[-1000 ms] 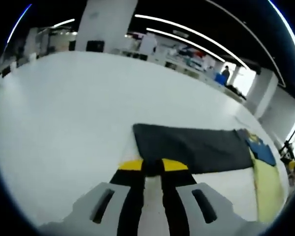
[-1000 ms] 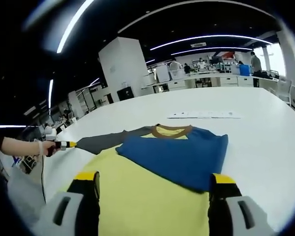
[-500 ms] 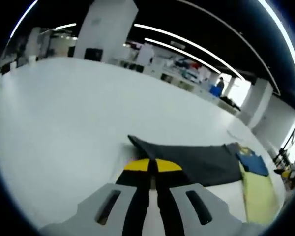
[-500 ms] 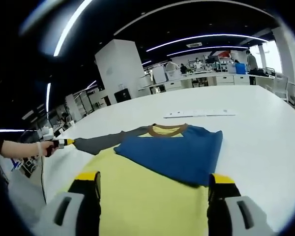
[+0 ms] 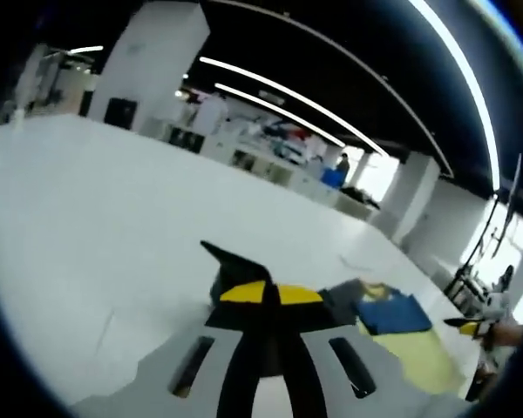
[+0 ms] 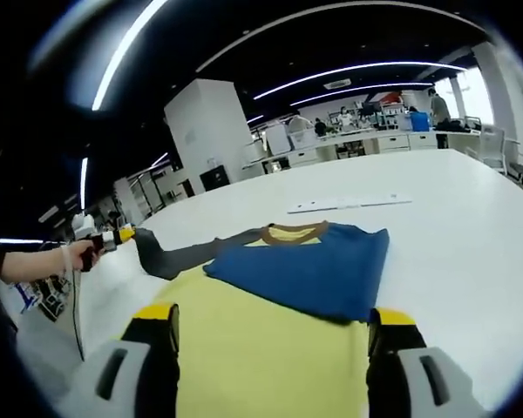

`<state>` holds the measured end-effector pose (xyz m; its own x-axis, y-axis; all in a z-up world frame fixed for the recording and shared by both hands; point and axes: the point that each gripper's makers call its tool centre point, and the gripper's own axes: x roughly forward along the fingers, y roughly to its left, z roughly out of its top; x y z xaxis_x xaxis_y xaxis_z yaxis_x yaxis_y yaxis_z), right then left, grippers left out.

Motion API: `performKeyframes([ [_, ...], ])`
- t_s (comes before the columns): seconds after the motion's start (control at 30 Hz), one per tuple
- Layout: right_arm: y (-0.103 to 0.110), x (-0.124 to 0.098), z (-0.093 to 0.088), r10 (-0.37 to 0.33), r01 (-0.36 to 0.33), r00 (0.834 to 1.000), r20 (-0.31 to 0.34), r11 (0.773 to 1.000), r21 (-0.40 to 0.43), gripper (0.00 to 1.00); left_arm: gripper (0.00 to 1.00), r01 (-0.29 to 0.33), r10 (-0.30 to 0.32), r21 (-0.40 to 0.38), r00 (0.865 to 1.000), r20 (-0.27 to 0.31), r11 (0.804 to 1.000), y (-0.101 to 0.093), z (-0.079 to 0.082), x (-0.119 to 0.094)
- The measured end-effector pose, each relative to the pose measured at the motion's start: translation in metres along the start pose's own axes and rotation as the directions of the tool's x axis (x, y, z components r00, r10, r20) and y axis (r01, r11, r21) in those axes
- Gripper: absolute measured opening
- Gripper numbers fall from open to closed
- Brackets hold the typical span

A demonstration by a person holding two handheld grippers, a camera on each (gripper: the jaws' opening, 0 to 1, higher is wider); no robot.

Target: Fold the garment on the visible template until the final outline fits inside the template.

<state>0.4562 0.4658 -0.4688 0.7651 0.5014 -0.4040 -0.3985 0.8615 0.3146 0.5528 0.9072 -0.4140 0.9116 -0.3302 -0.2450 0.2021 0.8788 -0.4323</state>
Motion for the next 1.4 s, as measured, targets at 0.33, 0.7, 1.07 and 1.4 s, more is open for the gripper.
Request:
performKeyframes([
  [0.33, -0.005, -0.013, -0.003, -0.013, 0.013, 1.0, 0.025, 1.0, 0.012, 0.88, 0.0, 0.128, -0.128, 0.006, 0.991, -0.025, 0.992, -0.069, -0.008, 0.042],
  [0.7, -0.008, -0.03, 0.002, -0.027, 0.023, 0.996, 0.08, 0.998, 0.05, 0.85, 0.0, 0.235, -0.234, -0.004, 0.97, -0.069, 0.972, -0.133, -0.027, 0.085],
  [1.07, -0.001, -0.031, -0.006, 0.003, -0.008, 0.997, 0.075, 0.998, 0.067, 0.88, 0.0, 0.374, -0.372, 0.009, 0.924, -0.093, 0.927, -0.211, -0.042, 0.113],
  [1.4, -0.007, -0.04, -0.017, -0.002, -0.006, 0.997, 0.077, 0.995, 0.098, 0.88, 0.0, 0.456, -0.457, -0.033, 0.882, -0.116, 0.889, -0.272, -0.064, 0.132],
])
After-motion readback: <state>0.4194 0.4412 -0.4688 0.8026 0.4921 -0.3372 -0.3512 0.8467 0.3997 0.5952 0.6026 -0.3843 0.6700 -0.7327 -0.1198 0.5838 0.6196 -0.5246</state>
